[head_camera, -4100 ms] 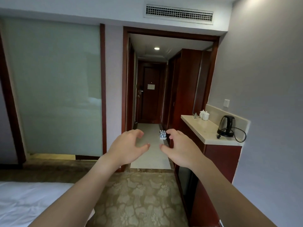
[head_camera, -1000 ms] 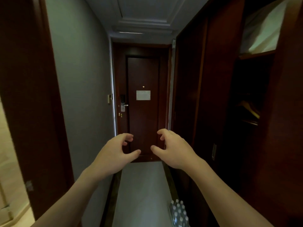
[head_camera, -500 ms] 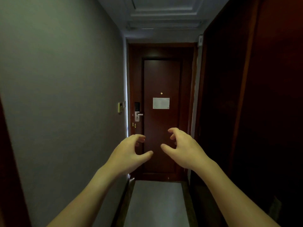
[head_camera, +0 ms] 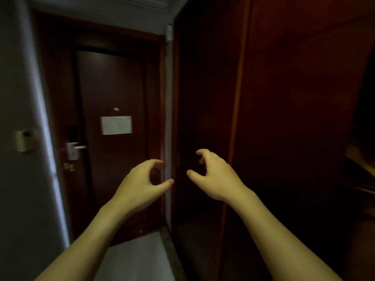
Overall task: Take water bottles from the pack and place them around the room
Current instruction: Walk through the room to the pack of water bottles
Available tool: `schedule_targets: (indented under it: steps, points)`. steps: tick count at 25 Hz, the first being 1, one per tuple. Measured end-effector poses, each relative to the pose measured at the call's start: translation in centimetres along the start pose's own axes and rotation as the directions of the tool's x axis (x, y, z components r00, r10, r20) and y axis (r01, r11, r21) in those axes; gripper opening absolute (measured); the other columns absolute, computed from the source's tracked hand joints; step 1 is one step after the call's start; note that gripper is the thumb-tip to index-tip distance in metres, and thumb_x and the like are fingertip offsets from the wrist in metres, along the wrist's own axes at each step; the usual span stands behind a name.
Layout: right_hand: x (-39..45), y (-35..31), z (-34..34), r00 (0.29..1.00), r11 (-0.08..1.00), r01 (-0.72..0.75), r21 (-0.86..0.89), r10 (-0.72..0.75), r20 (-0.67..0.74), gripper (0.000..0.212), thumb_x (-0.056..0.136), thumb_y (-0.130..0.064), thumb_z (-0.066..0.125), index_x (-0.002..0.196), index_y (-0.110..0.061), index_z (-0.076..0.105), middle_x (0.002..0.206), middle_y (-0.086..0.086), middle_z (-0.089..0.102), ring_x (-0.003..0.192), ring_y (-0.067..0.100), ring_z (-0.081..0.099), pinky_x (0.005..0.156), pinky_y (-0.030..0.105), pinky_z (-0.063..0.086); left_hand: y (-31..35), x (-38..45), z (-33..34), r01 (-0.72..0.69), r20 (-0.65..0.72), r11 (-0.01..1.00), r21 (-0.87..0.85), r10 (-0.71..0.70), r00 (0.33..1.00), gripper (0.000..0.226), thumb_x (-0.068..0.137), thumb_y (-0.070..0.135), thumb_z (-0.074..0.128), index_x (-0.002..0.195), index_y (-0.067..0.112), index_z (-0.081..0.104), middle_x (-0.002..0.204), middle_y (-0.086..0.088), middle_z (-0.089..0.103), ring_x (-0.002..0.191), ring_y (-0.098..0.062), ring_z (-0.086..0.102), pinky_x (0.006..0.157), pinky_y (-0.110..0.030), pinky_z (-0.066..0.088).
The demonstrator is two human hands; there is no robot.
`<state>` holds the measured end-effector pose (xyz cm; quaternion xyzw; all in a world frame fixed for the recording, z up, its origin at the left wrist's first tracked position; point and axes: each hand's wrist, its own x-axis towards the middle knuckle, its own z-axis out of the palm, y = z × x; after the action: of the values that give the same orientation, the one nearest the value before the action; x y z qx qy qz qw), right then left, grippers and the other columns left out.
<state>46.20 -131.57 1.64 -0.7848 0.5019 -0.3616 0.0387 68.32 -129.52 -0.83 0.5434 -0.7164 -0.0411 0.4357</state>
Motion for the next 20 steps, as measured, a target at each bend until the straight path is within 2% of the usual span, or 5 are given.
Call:
schedule_targets:
  steps: [6, 9, 16, 20]
  points:
    - [1.8, 4.8, -3.1, 0.954, 0.951, -0.272, -0.150, 0.245, -0.175, 0.073, 0.082, -0.062, 0.059, 0.144, -0.029, 0.040, 0.137, -0.002, 0.056, 0.120, 0.018, 0.057, 0.089, 0.033, 0.049, 0.2, 9.7, 7.1, -0.186, 0.208, 0.959, -0.216, 0.231, 0.950, 0.081, 0.063, 0.073, 0.058, 0.132, 0.031, 0.057, 0.122, 0.019, 0.061, 0.112, -0.002, 0.057, 0.092, -0.029, 0.048]
    - [1.2, 5.9, -4.2, 0.921, 0.913, -0.357, -0.196, 0.310, -0.236, 0.073, 0.082, -0.061, 0.060, 0.144, -0.027, 0.041, 0.137, -0.001, 0.056, 0.119, 0.018, 0.058, 0.091, 0.034, 0.050, 1.8, 11.3, 9.4, -0.243, 0.242, 0.926, -0.289, 0.317, 0.917, 0.080, 0.064, 0.072, 0.058, 0.133, 0.031, 0.055, 0.122, 0.020, 0.059, 0.112, -0.001, 0.055, 0.093, -0.028, 0.046]
    - [0.8, 6.6, -4.2, 0.908, 0.895, -0.386, -0.226, 0.324, -0.265, 0.074, 0.082, -0.061, 0.060, 0.144, -0.026, 0.042, 0.138, 0.001, 0.057, 0.119, 0.019, 0.058, 0.092, 0.035, 0.051, 3.0, 12.0, 11.5, -0.284, 0.268, 0.900, -0.330, 0.378, 0.886, 0.082, 0.063, 0.072, 0.056, 0.134, 0.029, 0.055, 0.121, 0.018, 0.060, 0.111, -0.003, 0.057, 0.092, -0.029, 0.047]
    - [1.1, 7.5, -3.9, 0.907, 0.893, -0.389, -0.225, 0.329, -0.263, 0.071, 0.083, -0.059, 0.062, 0.143, -0.024, 0.044, 0.136, 0.002, 0.058, 0.118, 0.019, 0.059, 0.091, 0.034, 0.051, 3.3, 12.4, 12.0, -0.274, 0.246, 0.898, -0.345, 0.368, 0.897, 0.083, 0.064, 0.071, 0.057, 0.136, 0.029, 0.054, 0.121, 0.019, 0.060, 0.111, -0.002, 0.057, 0.092, -0.029, 0.048]
